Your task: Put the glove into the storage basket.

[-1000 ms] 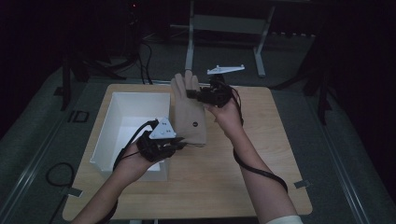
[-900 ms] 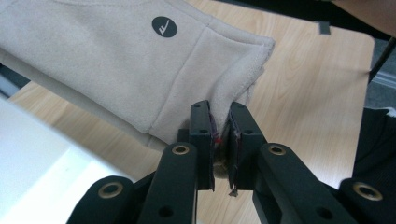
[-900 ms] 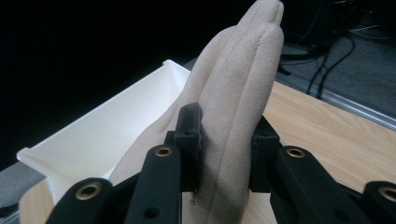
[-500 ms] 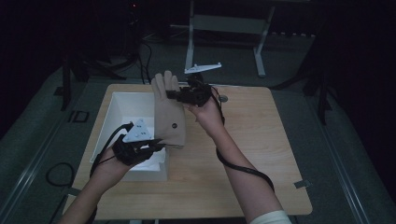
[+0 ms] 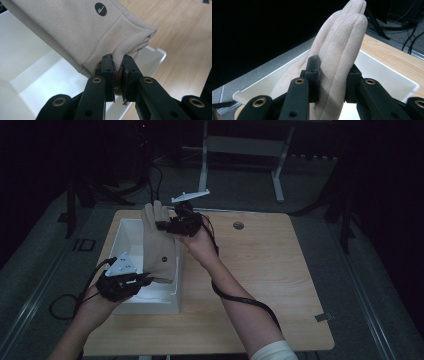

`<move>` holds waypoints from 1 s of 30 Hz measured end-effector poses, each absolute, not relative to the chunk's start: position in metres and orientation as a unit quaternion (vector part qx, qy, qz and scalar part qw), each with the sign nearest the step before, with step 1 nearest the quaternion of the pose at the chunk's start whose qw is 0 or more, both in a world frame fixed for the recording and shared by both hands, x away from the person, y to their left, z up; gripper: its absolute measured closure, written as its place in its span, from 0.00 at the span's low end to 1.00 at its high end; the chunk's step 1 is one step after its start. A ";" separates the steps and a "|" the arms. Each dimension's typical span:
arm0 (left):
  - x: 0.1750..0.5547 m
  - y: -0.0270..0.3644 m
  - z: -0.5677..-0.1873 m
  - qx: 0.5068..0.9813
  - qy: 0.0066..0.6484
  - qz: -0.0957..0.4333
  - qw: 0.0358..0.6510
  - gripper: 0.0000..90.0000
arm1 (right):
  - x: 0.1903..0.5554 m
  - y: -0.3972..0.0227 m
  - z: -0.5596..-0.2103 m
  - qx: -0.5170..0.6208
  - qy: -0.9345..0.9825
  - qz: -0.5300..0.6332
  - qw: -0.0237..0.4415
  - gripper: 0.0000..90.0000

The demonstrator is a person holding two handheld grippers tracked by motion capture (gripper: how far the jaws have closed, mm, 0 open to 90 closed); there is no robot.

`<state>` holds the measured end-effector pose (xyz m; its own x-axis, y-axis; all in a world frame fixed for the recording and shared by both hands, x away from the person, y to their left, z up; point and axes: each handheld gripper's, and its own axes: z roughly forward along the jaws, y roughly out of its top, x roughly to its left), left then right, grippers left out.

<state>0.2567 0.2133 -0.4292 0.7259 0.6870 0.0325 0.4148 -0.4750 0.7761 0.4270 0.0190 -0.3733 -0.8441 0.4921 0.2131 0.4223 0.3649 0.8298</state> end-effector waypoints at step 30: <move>0.268 0.219 -0.507 0.832 0.404 0.141 0.352 0.90 | 0.445 0.064 -0.448 0.286 0.875 0.392 0.009 0.77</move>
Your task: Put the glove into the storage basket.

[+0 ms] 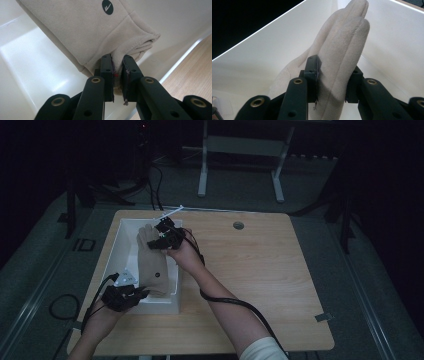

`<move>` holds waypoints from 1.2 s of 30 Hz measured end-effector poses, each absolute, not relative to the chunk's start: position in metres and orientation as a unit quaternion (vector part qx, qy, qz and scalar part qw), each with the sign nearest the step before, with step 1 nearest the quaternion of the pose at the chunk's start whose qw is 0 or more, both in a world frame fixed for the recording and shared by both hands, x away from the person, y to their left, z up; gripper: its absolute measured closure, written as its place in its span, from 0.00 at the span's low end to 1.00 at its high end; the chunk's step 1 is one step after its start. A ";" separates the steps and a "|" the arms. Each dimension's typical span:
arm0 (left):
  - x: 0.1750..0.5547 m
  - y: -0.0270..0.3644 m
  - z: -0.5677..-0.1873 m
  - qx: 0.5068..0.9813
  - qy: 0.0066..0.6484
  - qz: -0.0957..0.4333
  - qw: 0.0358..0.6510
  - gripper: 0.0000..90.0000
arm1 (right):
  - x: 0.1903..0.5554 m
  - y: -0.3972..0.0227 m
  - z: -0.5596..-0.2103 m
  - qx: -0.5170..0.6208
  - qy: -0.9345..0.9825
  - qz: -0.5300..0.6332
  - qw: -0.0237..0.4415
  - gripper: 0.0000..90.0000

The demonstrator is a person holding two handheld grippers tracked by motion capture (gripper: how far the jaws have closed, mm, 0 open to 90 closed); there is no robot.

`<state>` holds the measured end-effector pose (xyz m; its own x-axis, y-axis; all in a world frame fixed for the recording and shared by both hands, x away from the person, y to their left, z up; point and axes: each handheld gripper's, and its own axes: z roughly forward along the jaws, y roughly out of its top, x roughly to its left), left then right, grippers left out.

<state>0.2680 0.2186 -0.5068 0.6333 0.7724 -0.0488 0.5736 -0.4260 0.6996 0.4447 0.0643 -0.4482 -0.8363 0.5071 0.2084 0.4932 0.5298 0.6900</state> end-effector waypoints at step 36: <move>0.270 0.198 -0.465 0.731 0.453 0.152 0.487 0.07 | 0.418 -0.012 -0.420 0.247 0.857 0.453 -0.003 0.21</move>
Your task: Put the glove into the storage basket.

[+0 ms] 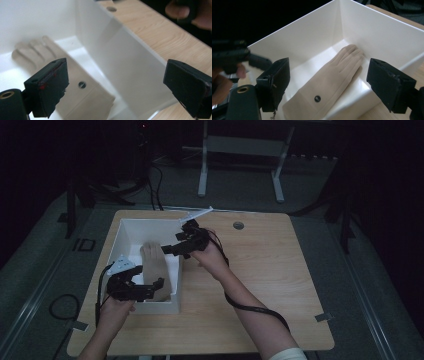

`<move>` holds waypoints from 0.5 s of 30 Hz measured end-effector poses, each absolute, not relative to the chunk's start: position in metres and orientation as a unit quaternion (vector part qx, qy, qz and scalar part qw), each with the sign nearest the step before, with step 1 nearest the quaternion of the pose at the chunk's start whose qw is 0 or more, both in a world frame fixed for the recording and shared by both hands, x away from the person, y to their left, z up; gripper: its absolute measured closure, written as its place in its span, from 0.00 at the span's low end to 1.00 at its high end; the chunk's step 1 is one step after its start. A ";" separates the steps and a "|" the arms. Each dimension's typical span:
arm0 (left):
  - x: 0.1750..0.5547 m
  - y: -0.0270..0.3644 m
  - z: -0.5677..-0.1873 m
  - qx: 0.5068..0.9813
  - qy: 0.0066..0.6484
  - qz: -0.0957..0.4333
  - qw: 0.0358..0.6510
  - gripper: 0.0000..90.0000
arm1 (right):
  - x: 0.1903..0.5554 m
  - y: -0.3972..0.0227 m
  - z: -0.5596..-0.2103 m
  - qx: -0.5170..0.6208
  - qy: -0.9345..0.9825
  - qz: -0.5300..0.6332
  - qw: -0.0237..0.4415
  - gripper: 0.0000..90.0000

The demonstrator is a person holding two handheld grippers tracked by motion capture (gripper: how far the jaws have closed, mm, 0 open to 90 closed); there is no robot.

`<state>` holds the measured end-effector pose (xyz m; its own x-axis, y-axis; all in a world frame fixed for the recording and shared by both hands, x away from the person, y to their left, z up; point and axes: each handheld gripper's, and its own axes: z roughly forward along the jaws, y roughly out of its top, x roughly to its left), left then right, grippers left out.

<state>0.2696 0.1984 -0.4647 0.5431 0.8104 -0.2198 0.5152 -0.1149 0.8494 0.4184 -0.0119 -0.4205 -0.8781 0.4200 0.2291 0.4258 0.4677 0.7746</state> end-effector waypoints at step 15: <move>0.256 0.135 -0.436 0.758 0.364 0.137 0.523 0.07 | 0.391 -0.077 -0.419 -0.240 -0.855 -0.459 -0.022 0.21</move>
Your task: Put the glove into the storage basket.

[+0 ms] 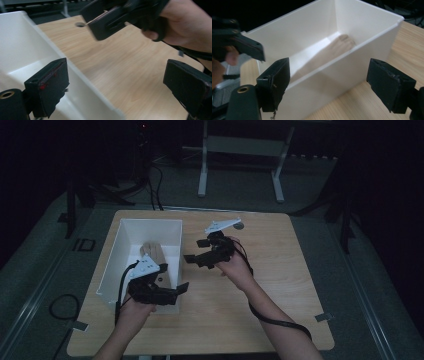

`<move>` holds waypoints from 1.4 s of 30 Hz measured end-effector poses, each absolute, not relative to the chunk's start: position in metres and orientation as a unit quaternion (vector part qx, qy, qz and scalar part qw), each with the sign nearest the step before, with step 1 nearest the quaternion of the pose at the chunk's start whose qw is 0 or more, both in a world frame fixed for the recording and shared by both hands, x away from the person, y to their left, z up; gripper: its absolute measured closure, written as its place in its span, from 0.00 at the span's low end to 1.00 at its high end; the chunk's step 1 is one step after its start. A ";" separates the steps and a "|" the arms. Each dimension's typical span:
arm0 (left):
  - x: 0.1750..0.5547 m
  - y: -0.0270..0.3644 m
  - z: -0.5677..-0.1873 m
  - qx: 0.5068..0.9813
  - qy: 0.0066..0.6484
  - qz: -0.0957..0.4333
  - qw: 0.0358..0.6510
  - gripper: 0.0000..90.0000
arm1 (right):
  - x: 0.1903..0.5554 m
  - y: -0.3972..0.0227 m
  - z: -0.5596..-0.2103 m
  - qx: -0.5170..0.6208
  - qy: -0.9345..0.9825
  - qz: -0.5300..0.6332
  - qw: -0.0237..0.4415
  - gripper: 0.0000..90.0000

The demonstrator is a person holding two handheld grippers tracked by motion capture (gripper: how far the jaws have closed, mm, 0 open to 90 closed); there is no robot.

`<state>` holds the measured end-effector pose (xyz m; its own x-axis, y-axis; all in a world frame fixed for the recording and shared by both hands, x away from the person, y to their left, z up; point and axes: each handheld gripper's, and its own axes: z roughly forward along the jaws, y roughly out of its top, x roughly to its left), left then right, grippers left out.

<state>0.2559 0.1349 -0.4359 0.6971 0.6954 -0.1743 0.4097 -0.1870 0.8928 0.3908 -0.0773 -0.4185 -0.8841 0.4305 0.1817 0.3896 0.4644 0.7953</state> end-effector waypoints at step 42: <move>0.239 0.023 -0.498 0.821 0.248 0.068 0.510 0.07 | 0.362 -0.181 -0.510 0.273 0.847 0.455 0.041 0.19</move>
